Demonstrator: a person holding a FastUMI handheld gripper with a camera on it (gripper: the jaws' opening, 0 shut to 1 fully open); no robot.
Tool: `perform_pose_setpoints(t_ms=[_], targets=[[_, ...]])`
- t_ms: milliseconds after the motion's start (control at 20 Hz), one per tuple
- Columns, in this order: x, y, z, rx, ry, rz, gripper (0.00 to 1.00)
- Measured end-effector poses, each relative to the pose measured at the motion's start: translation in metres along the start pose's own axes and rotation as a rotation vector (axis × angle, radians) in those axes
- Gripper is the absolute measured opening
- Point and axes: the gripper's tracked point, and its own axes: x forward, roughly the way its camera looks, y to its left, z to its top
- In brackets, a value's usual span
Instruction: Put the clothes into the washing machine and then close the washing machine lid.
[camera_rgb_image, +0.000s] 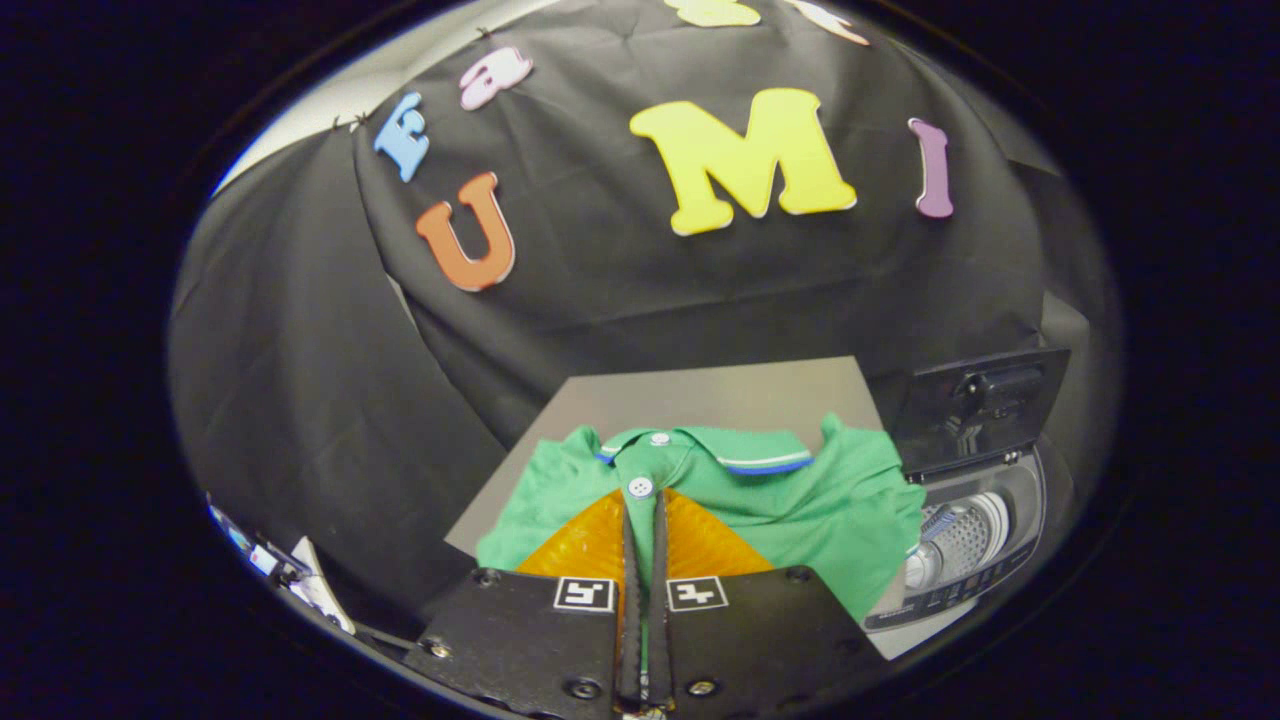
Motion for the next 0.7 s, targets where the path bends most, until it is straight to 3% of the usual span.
perform_pose_setpoints(t_ms=[300,700], targets=[[-0.106,-0.022,0.034,-0.038,-0.174,0.025,0.06],[-0.233,-0.102,0.082,-0.091,-0.349,-0.06,0.06]])
